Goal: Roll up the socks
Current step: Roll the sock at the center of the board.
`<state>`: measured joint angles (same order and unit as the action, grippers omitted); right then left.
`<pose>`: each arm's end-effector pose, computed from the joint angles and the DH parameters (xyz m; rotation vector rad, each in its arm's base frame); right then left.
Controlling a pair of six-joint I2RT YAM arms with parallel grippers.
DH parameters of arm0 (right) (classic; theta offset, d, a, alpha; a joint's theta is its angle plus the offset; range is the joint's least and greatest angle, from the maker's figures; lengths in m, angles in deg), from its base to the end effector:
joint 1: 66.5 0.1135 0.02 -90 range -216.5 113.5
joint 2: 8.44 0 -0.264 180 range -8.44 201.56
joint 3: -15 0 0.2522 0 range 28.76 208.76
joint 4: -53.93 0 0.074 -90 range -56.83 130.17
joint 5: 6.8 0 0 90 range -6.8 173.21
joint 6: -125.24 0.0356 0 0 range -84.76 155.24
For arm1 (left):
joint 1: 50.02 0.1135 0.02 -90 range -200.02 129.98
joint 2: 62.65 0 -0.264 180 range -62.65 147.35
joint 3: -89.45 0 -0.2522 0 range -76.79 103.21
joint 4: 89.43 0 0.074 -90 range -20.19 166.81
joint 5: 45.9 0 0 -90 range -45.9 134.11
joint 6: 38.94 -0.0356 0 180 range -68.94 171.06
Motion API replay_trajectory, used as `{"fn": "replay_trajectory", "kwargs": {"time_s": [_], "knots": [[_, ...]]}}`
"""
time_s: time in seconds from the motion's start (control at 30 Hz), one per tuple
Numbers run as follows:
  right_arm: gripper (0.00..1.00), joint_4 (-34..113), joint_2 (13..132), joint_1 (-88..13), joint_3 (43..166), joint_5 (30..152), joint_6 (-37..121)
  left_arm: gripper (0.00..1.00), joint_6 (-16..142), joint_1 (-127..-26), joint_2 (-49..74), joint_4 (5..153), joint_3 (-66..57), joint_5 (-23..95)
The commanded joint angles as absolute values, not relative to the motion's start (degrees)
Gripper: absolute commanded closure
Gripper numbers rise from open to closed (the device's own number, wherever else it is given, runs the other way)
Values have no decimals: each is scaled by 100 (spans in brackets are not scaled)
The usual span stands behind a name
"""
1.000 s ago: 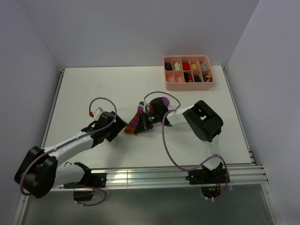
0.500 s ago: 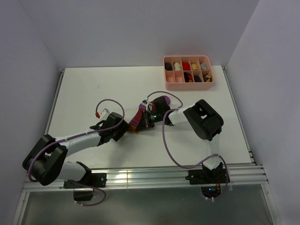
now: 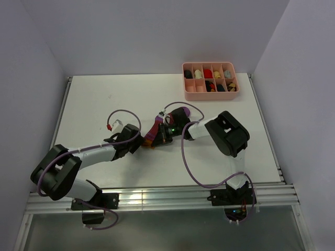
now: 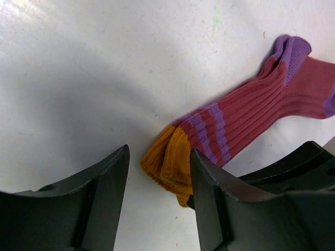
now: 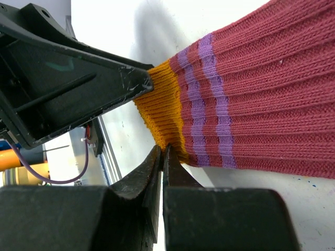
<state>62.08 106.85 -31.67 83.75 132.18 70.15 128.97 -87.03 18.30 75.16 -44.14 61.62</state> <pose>0.2987 0.2406 0.1087 -0.5282 2.4059 1.5640 0.2106 -0.1453 0.1486 -0.9896 2.2582 -0.5523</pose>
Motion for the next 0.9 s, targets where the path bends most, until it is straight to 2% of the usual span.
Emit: {"fn": "replay_trajectory", "kwargs": {"time_s": [0.0, 0.3, 0.43, 0.6, 0.7, 0.87], "knots": [[100, 6460, 10714, -3196, 8352, 13251, 7039, 45, 13016, -8737, 1988, 7523, -4312, 6362], [100, 6557, 10740, -3213, 8308, 13286, 7127, 47, 13078, -8807, 2032, 7532, -4312, 6292], [100, 6557, 10732, -3231, 8317, 13304, 7127, 39, 13165, -8886, 1980, 7532, -4374, 6291], [100, 6592, 10723, -3231, 8291, 13304, 7154, 40, 13236, -8939, 2058, 7585, -4409, 6362], [100, 6592, 10705, -3231, 8299, 13321, 7163, 43, 13236, -8957, 2137, 7576, -4365, 6397], [100, 6522, 10696, -3240, 8291, 13304, 7119, 62, 13227, -8966, 2094, 7418, -4295, 6520]]}}
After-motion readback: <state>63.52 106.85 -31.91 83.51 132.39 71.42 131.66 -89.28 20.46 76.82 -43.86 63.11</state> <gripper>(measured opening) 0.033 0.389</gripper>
